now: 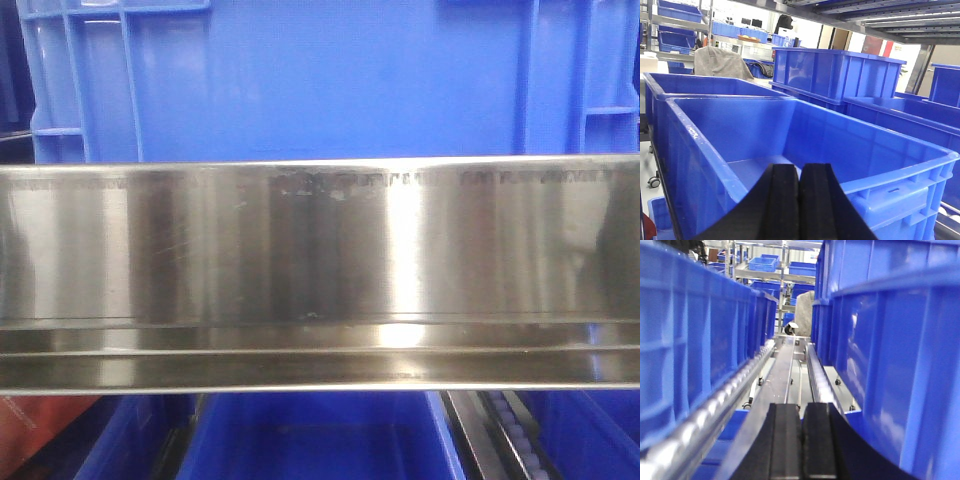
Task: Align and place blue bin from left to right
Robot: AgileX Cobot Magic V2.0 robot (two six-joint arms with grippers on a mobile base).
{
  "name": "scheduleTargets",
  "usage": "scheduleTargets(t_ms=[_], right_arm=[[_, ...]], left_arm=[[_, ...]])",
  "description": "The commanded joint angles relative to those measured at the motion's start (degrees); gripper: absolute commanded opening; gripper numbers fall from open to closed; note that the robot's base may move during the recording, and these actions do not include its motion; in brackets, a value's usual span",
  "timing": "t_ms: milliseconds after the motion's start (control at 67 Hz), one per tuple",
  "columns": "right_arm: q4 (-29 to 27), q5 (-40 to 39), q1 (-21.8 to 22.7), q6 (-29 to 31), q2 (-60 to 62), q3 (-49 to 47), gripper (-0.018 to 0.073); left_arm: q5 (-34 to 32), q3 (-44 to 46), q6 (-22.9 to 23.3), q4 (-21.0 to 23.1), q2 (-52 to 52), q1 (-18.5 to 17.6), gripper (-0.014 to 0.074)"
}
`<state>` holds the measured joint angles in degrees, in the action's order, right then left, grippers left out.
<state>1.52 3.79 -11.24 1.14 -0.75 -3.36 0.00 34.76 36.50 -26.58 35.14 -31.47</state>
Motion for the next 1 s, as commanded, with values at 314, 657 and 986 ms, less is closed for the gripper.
scheduleTargets(t_ms=[314,657,986], right_arm=[[-0.3,-4.9,0.4,-1.1,0.7,3.4,-0.007],[-0.3,-4.9,0.4,-1.1,0.7,3.4,-0.007],[-0.3,-4.9,0.4,-1.1,0.7,3.4,-0.007]], left_arm=[[-1.0,0.1,0.1,-0.2,-0.4,-0.5,-0.0111],[-1.0,0.1,0.1,-0.2,-0.4,-0.5,-0.0111],[-1.0,0.1,0.1,-0.2,-0.4,-0.5,-0.0111]])
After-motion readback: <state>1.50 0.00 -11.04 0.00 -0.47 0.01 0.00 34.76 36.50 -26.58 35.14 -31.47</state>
